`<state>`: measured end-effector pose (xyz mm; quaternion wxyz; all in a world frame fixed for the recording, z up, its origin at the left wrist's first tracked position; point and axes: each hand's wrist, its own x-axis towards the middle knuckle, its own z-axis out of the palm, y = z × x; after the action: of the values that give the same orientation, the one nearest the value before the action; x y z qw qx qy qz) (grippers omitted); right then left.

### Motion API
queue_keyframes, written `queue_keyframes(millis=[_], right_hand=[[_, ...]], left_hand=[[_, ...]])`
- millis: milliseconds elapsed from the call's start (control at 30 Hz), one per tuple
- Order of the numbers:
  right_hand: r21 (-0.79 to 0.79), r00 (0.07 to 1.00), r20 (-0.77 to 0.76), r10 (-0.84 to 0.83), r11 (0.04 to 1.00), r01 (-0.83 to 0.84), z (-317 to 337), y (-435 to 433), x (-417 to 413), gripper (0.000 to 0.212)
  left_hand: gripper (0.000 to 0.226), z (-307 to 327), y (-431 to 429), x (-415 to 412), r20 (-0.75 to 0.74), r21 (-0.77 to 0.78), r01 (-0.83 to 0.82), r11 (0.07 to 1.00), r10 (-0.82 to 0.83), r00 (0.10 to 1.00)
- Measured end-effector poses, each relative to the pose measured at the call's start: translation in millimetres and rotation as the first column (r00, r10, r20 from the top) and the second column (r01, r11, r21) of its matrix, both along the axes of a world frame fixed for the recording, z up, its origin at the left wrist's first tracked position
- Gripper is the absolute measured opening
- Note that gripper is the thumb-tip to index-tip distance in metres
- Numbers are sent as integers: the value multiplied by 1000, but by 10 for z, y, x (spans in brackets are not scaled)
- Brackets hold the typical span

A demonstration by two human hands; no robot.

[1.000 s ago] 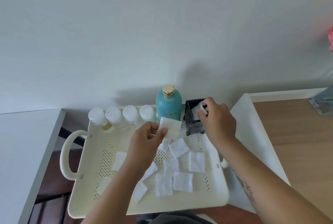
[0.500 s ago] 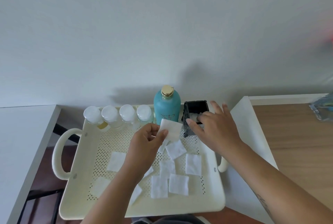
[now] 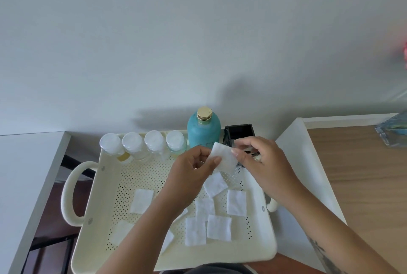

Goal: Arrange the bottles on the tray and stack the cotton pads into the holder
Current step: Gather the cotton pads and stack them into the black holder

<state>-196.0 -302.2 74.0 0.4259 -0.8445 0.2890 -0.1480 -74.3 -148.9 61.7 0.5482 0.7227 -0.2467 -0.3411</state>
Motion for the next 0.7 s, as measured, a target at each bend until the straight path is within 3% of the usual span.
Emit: queue_keyframes(millis=[133, 267, 467, 567, 700], right_hand=[[348, 1000, -16, 18, 937, -11, 71, -3, -3, 6], [433, 991, 60, -116, 898, 79, 69, -86, 52, 5], [222, 929, 28, -370, 908, 355, -122, -226, 212, 9], [147, 921, 16, -389, 912, 382, -214, -211, 280, 12], [-79, 926, -71, -370, 928, 364, -348, -206, 309, 12]], left_hand=[[5, 39, -77, 29, 28, 36, 99, 994, -100, 995], [7, 31, -121, 97, 57, 37, 75, 996, -77, 995], [7, -201, 59, 148, 110, 129, -40, 991, 26, 994], [2, -357, 196, 184, 154, 203, -90, 975, 59, 986], [5, -548, 398, 280, 186, 314, -175, 933, 120, 975]])
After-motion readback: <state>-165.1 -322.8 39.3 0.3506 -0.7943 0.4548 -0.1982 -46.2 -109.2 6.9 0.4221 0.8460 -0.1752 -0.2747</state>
